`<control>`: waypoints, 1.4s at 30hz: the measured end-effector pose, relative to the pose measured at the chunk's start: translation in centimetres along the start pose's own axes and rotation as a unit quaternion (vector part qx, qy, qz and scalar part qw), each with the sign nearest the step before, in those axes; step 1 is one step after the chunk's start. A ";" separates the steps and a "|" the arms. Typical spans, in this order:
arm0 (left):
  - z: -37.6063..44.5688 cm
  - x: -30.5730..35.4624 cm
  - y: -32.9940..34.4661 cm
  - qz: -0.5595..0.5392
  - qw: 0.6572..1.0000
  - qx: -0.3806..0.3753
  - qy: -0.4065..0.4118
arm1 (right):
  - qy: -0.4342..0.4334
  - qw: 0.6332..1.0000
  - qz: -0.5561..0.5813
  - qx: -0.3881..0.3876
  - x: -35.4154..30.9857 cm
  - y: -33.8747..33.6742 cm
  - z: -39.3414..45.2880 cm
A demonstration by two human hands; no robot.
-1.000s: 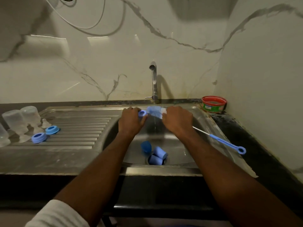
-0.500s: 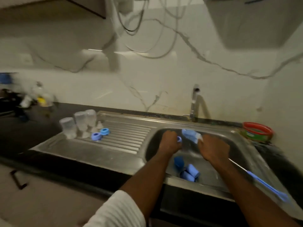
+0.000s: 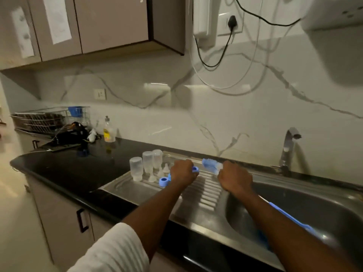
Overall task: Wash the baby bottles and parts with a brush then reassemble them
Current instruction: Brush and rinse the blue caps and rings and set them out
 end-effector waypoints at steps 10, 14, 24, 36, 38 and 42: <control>4.1 -8.2 2.0 0.066 0.996 -0.002 -0.052 | 0.005 1.000 -0.022 0.002 -7.8 6.7 4.2; 4.9 -8.8 3.4 0.104 0.993 -0.024 -0.048 | 0.023 0.999 -0.041 0.016 -7.6 9.2 5.8; 4.4 -6.9 2.7 0.083 0.995 -0.048 -0.006 | 0.011 0.999 -0.032 0.014 -4.1 7.4 4.7; 1.1 12.8 4.5 0.051 0.982 -0.028 0.182 | 0.032 0.998 -0.012 0.046 10.5 -2.1 1.1; 0.9 16.0 6.2 0.066 0.978 -0.044 0.191 | 0.048 0.997 -0.030 0.045 13.4 -2.9 1.0; 0.2 20.8 10.4 0.066 0.970 -0.101 0.211 | 0.079 0.994 -0.075 0.030 19.1 -3.3 1.6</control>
Point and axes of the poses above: each hand's wrist, its own z-axis towards the middle knuckle, its own y-axis out of the palm, x = y × z, the point moved 5 cm from there along z, towards the middle knuckle, and after that the axes turned 14 degrees about y, right-handed, at the moved point
